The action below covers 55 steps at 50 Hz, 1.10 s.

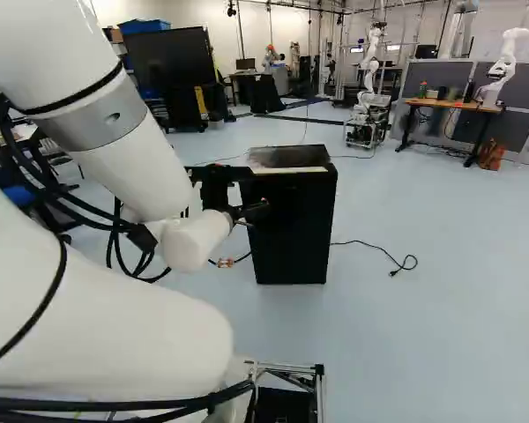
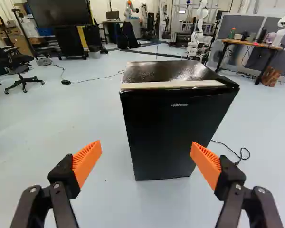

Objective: Grab a drink from the fridge

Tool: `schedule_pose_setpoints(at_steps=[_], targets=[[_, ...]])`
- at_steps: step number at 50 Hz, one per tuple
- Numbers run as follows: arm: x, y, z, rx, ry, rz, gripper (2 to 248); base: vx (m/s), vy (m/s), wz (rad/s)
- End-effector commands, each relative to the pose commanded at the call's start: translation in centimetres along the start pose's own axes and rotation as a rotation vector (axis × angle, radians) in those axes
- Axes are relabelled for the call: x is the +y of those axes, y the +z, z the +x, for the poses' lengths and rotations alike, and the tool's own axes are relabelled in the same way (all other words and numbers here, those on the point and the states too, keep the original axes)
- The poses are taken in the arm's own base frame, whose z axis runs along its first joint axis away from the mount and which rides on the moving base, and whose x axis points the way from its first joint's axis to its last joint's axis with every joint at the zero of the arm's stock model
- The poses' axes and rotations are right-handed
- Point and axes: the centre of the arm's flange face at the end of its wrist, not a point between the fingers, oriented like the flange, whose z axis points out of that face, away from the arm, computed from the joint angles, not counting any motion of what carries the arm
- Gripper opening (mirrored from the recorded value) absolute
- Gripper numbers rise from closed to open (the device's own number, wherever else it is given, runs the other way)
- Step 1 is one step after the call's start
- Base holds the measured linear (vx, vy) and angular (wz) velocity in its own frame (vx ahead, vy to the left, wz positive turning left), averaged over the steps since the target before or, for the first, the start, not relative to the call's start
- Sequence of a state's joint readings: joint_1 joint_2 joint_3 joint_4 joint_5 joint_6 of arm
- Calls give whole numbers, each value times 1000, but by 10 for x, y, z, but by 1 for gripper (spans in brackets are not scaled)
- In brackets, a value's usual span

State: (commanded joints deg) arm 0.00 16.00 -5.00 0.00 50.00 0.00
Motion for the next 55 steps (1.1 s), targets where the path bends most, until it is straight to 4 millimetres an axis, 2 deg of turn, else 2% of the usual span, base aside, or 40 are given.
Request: schedule_pose_setpoints(at_steps=[55], targets=[[0,0,0,0,0,0,247,56,82,-21]])
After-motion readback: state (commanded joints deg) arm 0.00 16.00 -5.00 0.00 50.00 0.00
